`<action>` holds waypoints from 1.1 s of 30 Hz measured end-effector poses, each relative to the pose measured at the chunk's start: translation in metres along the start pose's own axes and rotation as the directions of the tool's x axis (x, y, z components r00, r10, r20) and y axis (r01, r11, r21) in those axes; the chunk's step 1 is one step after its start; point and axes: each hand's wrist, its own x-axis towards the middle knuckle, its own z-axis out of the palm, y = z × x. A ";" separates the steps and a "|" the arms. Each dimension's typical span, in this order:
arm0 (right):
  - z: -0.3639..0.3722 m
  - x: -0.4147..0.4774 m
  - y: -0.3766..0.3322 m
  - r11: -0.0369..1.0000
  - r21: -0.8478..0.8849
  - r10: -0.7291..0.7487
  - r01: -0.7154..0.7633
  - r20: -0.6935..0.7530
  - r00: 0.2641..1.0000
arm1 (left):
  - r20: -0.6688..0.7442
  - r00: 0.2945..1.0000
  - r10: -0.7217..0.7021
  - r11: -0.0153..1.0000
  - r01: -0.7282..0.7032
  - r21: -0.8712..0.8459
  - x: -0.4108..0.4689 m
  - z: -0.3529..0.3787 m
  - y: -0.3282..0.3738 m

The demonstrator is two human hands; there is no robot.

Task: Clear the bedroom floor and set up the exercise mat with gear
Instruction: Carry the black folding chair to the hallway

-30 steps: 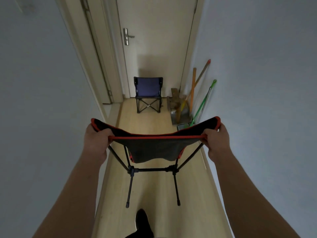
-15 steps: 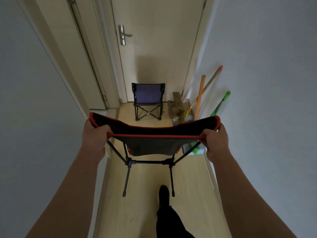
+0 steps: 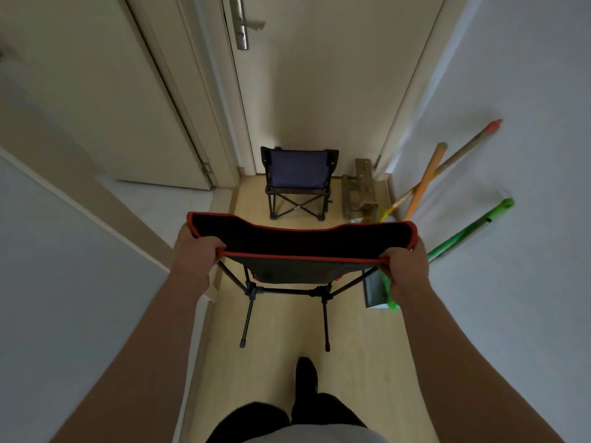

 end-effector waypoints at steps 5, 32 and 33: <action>0.041 0.053 -0.011 0.990 -0.126 0.065 -0.068 -0.030 0.997 | -0.028 0.996 -0.082 0.996 0.083 0.043 0.056 0.024 0.004; 0.128 0.233 0.007 0.909 -0.159 0.356 -0.385 -0.182 0.917 | -0.011 0.949 -0.316 0.938 0.314 0.145 0.250 0.129 -0.013; 0.124 0.234 0.012 0.902 -0.178 0.367 -0.394 -0.165 0.915 | -0.027 0.941 -0.338 0.931 0.338 0.139 0.249 0.129 -0.018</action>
